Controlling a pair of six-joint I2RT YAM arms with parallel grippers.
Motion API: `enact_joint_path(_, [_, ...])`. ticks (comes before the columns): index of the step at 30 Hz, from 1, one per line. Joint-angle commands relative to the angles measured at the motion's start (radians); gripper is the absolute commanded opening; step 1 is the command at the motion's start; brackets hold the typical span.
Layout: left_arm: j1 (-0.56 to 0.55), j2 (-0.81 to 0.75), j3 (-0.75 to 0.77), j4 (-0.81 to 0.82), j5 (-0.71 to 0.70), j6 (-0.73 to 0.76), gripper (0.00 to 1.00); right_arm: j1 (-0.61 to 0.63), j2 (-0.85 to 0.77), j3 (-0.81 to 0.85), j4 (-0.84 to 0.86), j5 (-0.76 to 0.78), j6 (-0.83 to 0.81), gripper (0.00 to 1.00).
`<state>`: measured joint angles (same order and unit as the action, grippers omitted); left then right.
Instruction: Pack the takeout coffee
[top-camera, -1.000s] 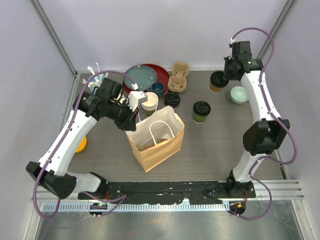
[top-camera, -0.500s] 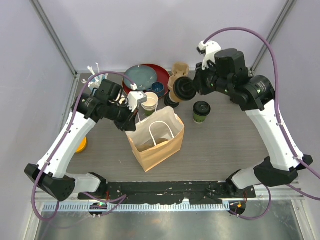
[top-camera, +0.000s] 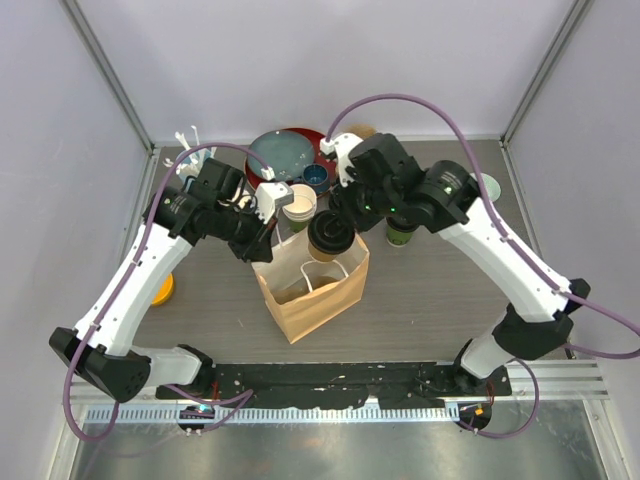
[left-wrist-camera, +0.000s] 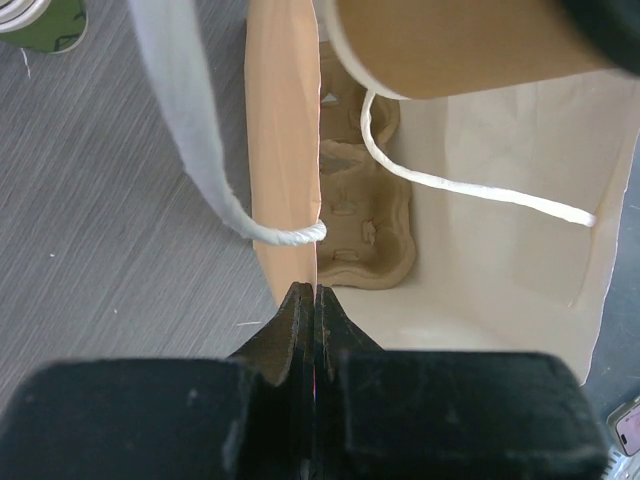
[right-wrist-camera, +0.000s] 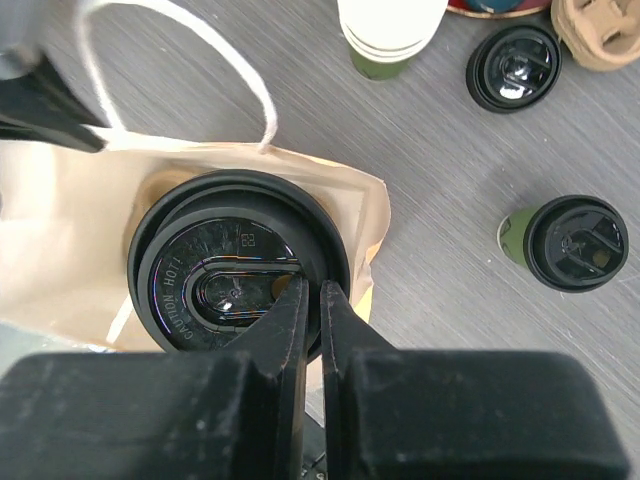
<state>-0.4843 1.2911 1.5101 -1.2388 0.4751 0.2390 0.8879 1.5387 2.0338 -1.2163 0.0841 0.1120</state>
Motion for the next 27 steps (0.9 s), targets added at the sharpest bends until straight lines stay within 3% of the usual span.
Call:
enact_joint_path(1, [-0.002, -0.019, 0.007, 0.024, 0.042, -0.01, 0.0, 0.023, 0.04, -0.026, 0.047, 0.068, -0.017, 0.01])
enact_joint_path(8, [-0.002, -0.027, 0.004, 0.025, 0.066, -0.017, 0.0, 0.028, 0.081, -0.119, 0.089, 0.117, -0.037, 0.01])
enact_joint_path(12, [-0.004, -0.03, -0.014, 0.058, 0.06, -0.076, 0.0, 0.029, 0.049, -0.245, 0.161, 0.103, -0.005, 0.01])
enact_joint_path(20, [-0.004, -0.033, -0.053, 0.111, 0.05, -0.171, 0.0, 0.057, 0.046, -0.33, 0.239, 0.095, 0.025, 0.01])
enact_joint_path(27, [-0.004, -0.036, -0.053, 0.142, -0.053, -0.179, 0.0, 0.059, 0.018, -0.463, 0.258, 0.074, -0.026, 0.01])
